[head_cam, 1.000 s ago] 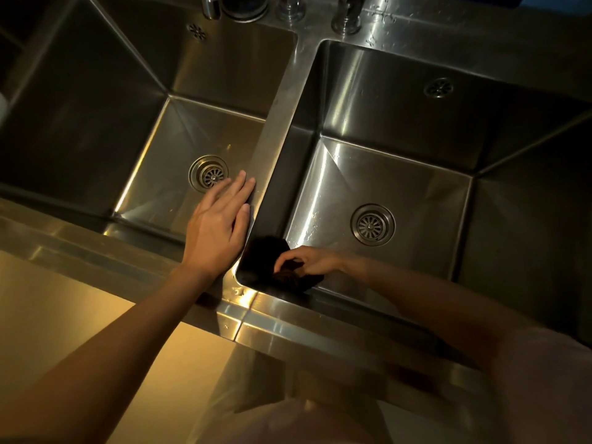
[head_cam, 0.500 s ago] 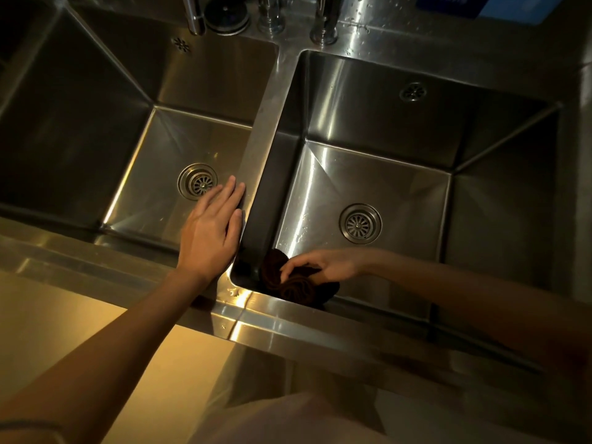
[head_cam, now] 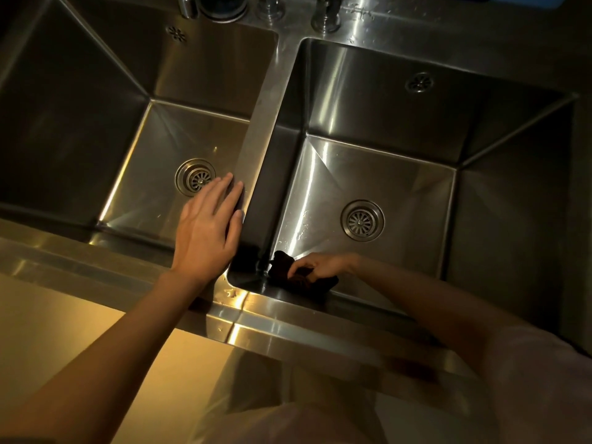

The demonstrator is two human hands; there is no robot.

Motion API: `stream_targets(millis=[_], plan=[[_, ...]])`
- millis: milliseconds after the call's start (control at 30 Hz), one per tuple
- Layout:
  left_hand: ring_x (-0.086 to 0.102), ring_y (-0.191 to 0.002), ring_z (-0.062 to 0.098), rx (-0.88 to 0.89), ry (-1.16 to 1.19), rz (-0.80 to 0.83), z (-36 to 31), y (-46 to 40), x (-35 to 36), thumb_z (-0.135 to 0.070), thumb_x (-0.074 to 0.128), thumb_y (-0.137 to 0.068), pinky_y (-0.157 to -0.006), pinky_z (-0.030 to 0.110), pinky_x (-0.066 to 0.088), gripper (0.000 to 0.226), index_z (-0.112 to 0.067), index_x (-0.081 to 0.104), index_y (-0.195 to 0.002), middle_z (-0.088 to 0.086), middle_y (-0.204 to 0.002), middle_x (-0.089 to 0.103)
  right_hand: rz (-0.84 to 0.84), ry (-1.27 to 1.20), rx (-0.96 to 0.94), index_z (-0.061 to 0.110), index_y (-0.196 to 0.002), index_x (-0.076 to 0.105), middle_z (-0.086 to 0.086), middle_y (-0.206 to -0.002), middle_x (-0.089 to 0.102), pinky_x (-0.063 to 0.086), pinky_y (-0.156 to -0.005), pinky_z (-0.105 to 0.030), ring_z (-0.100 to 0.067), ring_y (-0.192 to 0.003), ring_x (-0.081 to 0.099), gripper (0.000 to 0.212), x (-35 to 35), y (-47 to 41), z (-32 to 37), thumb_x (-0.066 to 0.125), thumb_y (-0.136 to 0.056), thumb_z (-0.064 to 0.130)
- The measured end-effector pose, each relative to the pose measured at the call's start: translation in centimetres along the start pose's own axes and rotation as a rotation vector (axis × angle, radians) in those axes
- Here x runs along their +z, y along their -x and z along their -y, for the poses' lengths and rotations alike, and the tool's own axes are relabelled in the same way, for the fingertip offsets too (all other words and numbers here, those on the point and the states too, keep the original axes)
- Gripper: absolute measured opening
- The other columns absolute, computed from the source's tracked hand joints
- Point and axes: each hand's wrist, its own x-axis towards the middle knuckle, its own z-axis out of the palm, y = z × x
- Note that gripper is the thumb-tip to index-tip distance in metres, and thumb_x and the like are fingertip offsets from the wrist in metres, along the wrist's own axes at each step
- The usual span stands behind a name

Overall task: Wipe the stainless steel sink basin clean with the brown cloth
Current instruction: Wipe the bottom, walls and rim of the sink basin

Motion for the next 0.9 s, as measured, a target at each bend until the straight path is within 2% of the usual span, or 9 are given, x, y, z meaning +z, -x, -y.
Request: stream_targets(millis=[100,233,333,433,533,633,700,800,900], plan=[[0.039,-0.135,0.027,0.000,-0.002,0.013,0.0,-0.1,-0.1,-0.030,0.036,-0.098,-0.106,0.043,0.033,0.048,-0.012,0.045,-0.141,0.010,-0.146,0.044,0.002,-0.067,-0.045,0.025,-0.124,0.058,-0.006,-0.130,0.055,0.041,-0.108,-0.041,-0.026,-0.121,0.052,0.049,-0.3,2.0,0.7,0.055,-0.085,-0.005],[0.040,-0.133,0.028,0.003,-0.033,0.041,-0.3,-0.2,-0.5,-0.029,0.036,-0.097,-0.105,0.045,0.034,0.048,-0.010,0.045,-0.140,0.012,-0.145,0.044,0.016,-0.147,-0.091,0.027,-0.122,0.059,0.002,-0.123,0.054,0.045,-0.103,-0.038,-0.021,-0.117,0.054,0.047,-0.6,5.9,2.3,0.055,-0.088,-0.007],[0.041,-0.131,0.030,0.028,-0.077,0.085,-0.7,-0.2,-1.0,-0.028,0.036,-0.096,-0.104,0.046,0.035,0.049,-0.006,0.046,-0.138,0.015,-0.143,0.045,0.024,-0.217,-0.135,0.023,-0.122,0.059,0.009,-0.120,0.056,0.050,-0.092,-0.024,-0.007,-0.106,0.058,0.043,-0.8,9.6,4.0,0.054,-0.090,-0.005],[0.041,-0.132,0.030,0.051,-0.127,0.122,-1.1,-0.2,-1.6,-0.028,0.034,-0.097,-0.106,0.046,0.032,0.048,-0.006,0.047,-0.137,0.015,-0.143,0.045,0.012,-0.221,-0.170,0.029,-0.117,0.062,0.008,-0.121,0.060,0.051,-0.095,-0.026,-0.010,-0.110,0.060,0.040,-1.0,12.8,5.2,0.057,-0.090,0.000],[0.039,-0.133,0.028,0.097,-0.121,0.102,-2.2,0.1,-2.0,-0.028,0.034,-0.097,-0.107,0.046,0.030,0.046,-0.007,0.049,-0.135,0.013,-0.143,0.045,0.027,-0.257,-0.199,0.037,-0.112,0.064,0.016,-0.119,0.062,0.051,-0.094,-0.021,-0.005,-0.109,0.061,0.040,-0.8,14.0,5.2,0.058,-0.090,0.004],[0.041,-0.132,0.027,0.178,-0.075,0.096,-4.5,0.8,-1.7,-0.029,0.035,-0.096,-0.107,0.044,0.027,0.044,-0.008,0.053,-0.132,0.012,-0.141,0.048,-0.001,-0.296,-0.197,0.040,-0.110,0.064,0.004,-0.125,0.061,0.049,-0.101,-0.038,-0.020,-0.117,0.059,0.047,-0.4,13.0,4.2,0.057,-0.089,-0.002],[0.044,-0.131,0.027,0.207,-0.050,0.118,-6.0,1.3,-1.2,-0.030,0.035,-0.096,-0.107,0.043,0.026,0.044,-0.008,0.055,-0.129,0.012,-0.139,0.050,-0.002,-0.319,-0.178,0.036,-0.112,0.063,-0.003,-0.126,0.059,0.046,-0.104,-0.043,-0.023,-0.117,0.057,0.048,-0.1,11.6,3.3,0.055,-0.089,-0.006],[0.045,-0.130,0.028,0.192,-0.046,0.182,-7.2,1.9,-0.5,-0.032,0.033,-0.096,-0.108,0.044,0.027,0.046,-0.008,0.057,-0.128,0.012,-0.137,0.052,0.002,-0.248,-0.091,0.030,-0.119,0.059,0.000,-0.122,0.057,0.045,-0.102,-0.037,-0.022,-0.116,0.055,0.045,0.2,8.9,1.8,0.054,-0.090,-0.004],[0.047,-0.128,0.030,0.196,-0.064,0.204,-7.1,2.2,0.1,-0.031,0.033,-0.097,-0.109,0.049,0.030,0.046,-0.006,0.060,-0.124,0.015,-0.134,0.055,-0.002,-0.162,0.001,0.015,-0.130,0.054,-0.010,-0.133,0.054,0.043,-0.102,-0.028,-0.020,-0.117,0.051,0.045,0.3,6.3,0.1,0.053,-0.090,-0.006]])
